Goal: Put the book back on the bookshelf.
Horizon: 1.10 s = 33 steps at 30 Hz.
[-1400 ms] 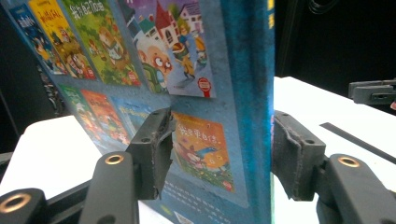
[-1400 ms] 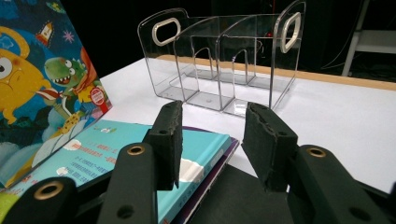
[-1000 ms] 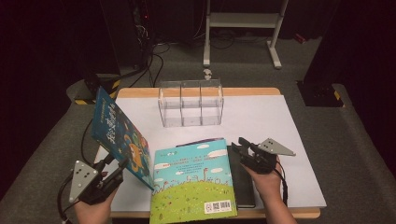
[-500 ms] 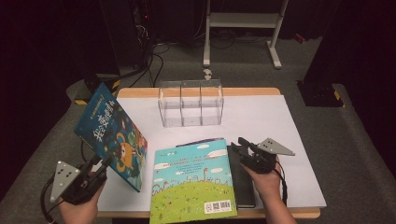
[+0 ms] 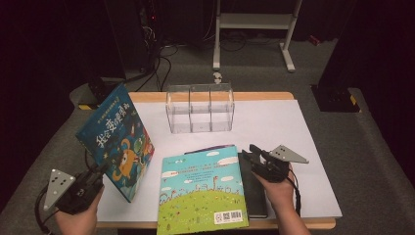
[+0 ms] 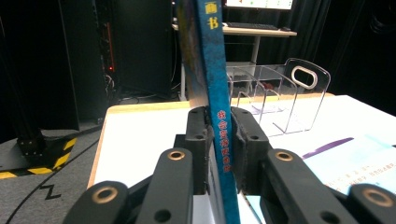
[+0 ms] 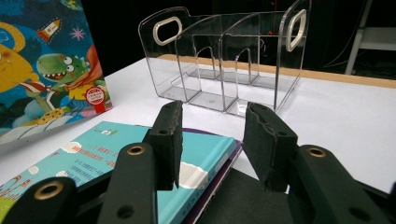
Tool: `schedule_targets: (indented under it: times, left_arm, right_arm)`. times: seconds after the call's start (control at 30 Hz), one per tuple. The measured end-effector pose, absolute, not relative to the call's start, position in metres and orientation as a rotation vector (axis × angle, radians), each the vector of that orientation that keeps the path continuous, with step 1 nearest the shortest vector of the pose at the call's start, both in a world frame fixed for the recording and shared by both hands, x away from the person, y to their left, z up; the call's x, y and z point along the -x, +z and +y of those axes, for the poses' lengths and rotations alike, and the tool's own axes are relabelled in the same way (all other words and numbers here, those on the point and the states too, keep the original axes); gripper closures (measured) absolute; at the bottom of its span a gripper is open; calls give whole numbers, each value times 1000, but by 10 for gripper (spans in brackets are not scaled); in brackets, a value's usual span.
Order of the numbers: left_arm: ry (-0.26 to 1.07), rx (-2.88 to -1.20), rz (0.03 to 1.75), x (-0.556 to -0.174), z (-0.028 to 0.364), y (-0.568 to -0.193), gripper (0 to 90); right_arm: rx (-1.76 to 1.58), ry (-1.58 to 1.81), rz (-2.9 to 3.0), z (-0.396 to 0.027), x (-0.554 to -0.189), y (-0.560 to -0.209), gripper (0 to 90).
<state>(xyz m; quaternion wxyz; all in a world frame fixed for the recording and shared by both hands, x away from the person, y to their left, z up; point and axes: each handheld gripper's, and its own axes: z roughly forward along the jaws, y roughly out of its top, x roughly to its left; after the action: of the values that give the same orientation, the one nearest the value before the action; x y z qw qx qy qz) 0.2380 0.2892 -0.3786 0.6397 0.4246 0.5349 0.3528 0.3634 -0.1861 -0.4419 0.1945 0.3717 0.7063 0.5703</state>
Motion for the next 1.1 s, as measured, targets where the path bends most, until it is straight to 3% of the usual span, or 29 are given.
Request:
schedule_targets:
  times: [0.27,1.1]
  left_arm:
    - [776,-978,1195,-238,294,-380,823]
    - [770,-979,1169,-245,290,-382,775]
  right_arm:
    - [-1043,1597,1982,-186,-363,-443,570]
    - [-1045,1584,1987,-187,-359,-444,570]
